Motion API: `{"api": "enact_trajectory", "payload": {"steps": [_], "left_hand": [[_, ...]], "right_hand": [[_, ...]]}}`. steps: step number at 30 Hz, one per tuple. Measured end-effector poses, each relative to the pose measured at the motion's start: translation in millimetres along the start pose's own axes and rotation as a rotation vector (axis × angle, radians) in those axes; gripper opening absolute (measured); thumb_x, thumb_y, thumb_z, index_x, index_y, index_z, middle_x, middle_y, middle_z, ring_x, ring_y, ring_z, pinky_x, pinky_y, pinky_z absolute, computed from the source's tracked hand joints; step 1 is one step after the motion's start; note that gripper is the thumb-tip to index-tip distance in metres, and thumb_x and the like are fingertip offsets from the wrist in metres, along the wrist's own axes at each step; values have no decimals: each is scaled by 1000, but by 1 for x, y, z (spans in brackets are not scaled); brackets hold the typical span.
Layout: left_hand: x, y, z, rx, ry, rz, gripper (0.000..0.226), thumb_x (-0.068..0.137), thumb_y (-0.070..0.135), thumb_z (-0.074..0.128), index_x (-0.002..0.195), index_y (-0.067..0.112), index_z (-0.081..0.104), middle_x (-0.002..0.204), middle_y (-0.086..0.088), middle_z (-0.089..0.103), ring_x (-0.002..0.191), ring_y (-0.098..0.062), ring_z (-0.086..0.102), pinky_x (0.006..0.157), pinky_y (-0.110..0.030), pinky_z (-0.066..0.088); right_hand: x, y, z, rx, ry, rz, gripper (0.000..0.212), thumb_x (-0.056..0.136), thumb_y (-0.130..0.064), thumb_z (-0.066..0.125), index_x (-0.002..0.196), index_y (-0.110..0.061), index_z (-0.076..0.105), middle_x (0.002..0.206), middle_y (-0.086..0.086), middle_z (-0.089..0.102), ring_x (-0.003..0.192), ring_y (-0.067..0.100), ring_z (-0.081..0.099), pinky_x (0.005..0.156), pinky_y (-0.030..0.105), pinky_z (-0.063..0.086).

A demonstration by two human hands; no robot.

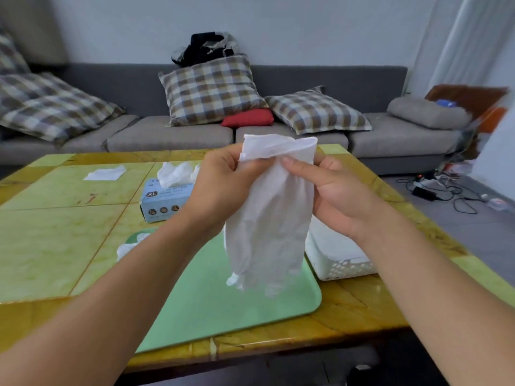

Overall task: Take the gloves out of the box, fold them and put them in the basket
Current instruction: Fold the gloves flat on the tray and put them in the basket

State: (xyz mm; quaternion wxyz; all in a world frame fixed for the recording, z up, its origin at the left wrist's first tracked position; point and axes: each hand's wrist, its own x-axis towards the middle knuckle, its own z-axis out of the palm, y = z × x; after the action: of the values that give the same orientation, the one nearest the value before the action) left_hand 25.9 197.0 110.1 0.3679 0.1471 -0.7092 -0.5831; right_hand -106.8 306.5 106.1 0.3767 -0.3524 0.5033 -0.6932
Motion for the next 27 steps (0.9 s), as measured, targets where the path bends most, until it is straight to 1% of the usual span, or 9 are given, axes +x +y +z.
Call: {"api": "enact_trajectory", "payload": {"steps": [2,6,10,13,16,18,20,24,27], "left_hand": [[15,20,17,-129,-21,-33,15,97,23,65,90,15,76,87,-3,79,79,-15,74,70,-29,61],[49,44,54,-302,-187,-90,19,98,22,64,101,8,75,99,-12,77,90,-24,75,82,-36,61],[72,42,84,-348,-196,-146,23,96,20,67,111,5,74,101,-11,77,85,-21,75,67,-27,58],[86,31,99,-300,-155,-192,22,93,20,71,110,5,75,100,-10,78,88,-23,76,66,-28,61],[106,15,109,-205,-125,-230,20,89,18,76,105,7,77,98,-10,78,92,-25,76,75,-33,63],[125,11,112,-170,-104,-230,21,87,17,78,106,7,76,100,-10,78,94,-26,75,80,-35,63],[142,15,113,-157,-103,-190,23,87,18,78,108,7,75,102,-10,77,95,-26,75,80,-38,63],[159,3,110,-105,-163,-100,29,85,18,80,108,2,73,104,-14,76,95,-29,74,82,-41,62],[142,-43,107,103,-275,-87,23,81,15,83,98,1,75,97,-15,77,81,-23,71,78,-33,57]], "right_hand": [[-4,-27,-10,48,19,-67,34,89,-11,67,121,-2,69,116,16,74,103,25,72,88,36,60],[-11,-79,-42,-26,106,-157,34,92,-7,65,124,1,66,119,20,72,108,30,71,89,38,59],[-8,-103,-81,-124,174,-84,38,94,-15,65,129,0,65,123,18,71,113,31,69,94,42,58],[3,-101,-104,-193,204,-9,35,95,-14,65,128,-5,67,121,15,72,111,29,71,90,40,60],[26,-96,-123,-300,252,32,31,93,-12,69,122,-2,68,119,14,72,107,30,70,97,41,56],[44,-98,-130,-353,273,6,19,92,-11,71,110,-7,69,111,14,72,97,27,69,95,41,53],[61,-104,-136,-374,273,-59,19,91,-11,72,110,-9,70,107,11,75,92,22,71,90,40,54],[73,-93,-156,-441,266,-220,19,91,-6,72,109,-11,72,110,9,76,99,20,74,85,32,60],[57,-48,-175,-577,194,-147,22,89,1,71,109,-8,71,104,8,76,93,14,72,84,25,58]]}}
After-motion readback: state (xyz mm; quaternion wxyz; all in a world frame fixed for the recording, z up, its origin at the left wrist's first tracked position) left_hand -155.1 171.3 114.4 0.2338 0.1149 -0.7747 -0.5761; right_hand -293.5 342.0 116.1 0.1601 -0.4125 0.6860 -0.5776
